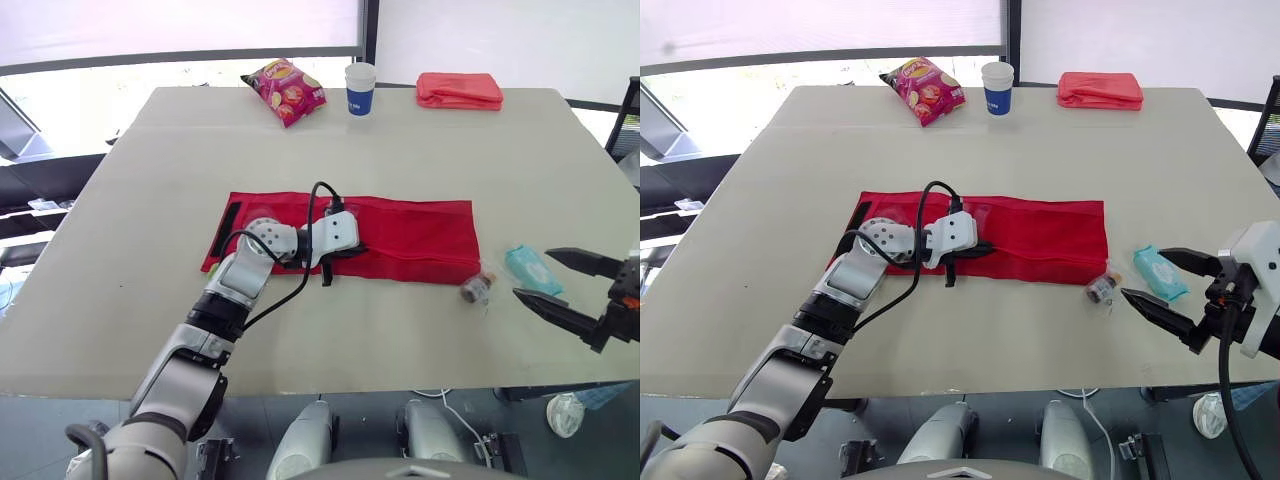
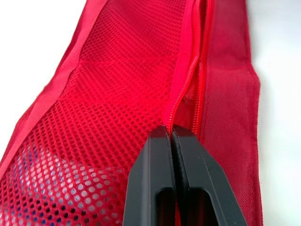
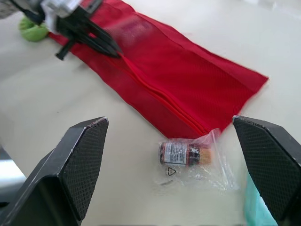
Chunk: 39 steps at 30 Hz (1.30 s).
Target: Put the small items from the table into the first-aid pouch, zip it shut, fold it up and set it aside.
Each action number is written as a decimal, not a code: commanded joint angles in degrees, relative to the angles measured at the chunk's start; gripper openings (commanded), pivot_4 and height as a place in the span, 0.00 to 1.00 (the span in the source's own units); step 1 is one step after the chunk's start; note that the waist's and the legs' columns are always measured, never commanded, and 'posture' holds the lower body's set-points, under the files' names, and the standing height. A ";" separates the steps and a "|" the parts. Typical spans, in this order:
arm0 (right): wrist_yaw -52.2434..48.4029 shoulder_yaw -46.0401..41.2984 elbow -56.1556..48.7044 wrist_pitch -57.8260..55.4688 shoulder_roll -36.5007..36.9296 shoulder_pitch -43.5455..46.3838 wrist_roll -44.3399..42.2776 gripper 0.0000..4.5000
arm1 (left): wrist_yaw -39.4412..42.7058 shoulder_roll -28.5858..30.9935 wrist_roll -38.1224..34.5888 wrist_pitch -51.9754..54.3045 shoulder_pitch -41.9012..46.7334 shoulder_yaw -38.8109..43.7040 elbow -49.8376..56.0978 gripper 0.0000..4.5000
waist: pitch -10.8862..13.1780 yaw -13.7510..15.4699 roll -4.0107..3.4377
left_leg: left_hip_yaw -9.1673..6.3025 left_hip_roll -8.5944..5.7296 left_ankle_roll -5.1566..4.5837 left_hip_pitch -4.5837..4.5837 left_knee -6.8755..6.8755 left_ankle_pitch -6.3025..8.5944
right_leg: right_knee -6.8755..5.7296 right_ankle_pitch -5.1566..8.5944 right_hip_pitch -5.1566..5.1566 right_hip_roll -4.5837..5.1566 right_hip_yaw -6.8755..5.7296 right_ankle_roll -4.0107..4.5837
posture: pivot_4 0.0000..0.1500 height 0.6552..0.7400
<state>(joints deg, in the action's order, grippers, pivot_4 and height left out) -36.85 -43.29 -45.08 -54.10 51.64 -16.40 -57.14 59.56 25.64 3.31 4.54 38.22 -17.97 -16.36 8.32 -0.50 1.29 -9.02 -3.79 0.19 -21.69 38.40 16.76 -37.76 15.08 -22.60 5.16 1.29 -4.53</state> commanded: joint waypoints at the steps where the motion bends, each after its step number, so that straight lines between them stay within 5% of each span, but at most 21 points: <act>1: 3.79 -1.47 -2.39 -1.46 -1.83 -2.68 -2.27 1.00 | -2.44 -0.45 -1.10 2.98 0.85 2.40 2.52 0.01 | 0.00 0.13 0.00 | 0.00 -0.01 0.00 0.00 0.00 0.00 | 0.01 0.00 0.01 0.00 0.00 0.00 | 1.00 1.00; 10: -3.88 -13.00 -0.72 3.44 -8.36 -22.92 4.76 1.00 | -4.82 -1.63 -0.87 4.27 1.54 2.65 1.81 0.01 | -0.01 0.15 -0.02 | 0.12 -0.04 -0.04 0.04 -0.02 0.02 | 0.00 0.00 0.02 -0.01 0.02 -0.01 | 1.00 1.00; 17: -16.89 -12.55 4.30 16.99 -3.82 -28.25 17.48 1.00 | -4.33 -2.74 -1.16 3.30 3.29 2.24 -0.86 0.01 | -0.01 -0.07 -0.01 | 0.29 -0.03 -0.09 0.06 -0.04 0.05 | 0.02 0.01 0.02 -0.04 0.03 -0.02 | 1.00 1.00; 26: -28.12 19.26 24.17 41.29 15.27 -0.65 36.96 1.00 | -2.82 -3.77 -0.98 2.06 4.96 1.70 -3.36 0.01 | 0.07 -0.35 -0.06 | 0.51 0.00 -0.01 0.16 -0.03 0.01 | 0.06 -0.01 0.06 -0.03 0.14 -0.06 | 1.00 1.00; 32: -34.85 40.17 38.17 49.15 12.66 23.23 44.79 1.00 | -2.48 -3.59 -0.88 2.30 4.76 1.69 -2.37 0.01 | 0.09 -0.23 0.02 | 0.38 0.01 0.01 0.02 -0.04 0.00 | 0.19 -0.01 0.02 0.00 0.01 -0.05 | 1.00 1.00; 39: -38.85 49.55 47.09 52.55 6.86 34.63 48.68 1.00 | -3.37 -3.58 -1.09 3.98 3.71 2.10 0.14 0.01 | 0.08 -0.30 0.00 | 0.31 -0.01 0.01 -0.01 -0.01 0.00 | 0.19 -0.03 0.01 0.03 -0.01 -0.06 | 1.00 1.00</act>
<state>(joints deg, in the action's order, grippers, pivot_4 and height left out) -74.96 5.99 1.25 -2.81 58.97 16.58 -9.04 56.61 22.15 3.05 8.41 41.90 -16.60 -18.84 8.39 -0.80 1.29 -8.70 -3.80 0.20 -21.69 38.41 16.75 -37.59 15.06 -22.59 5.19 1.29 -4.59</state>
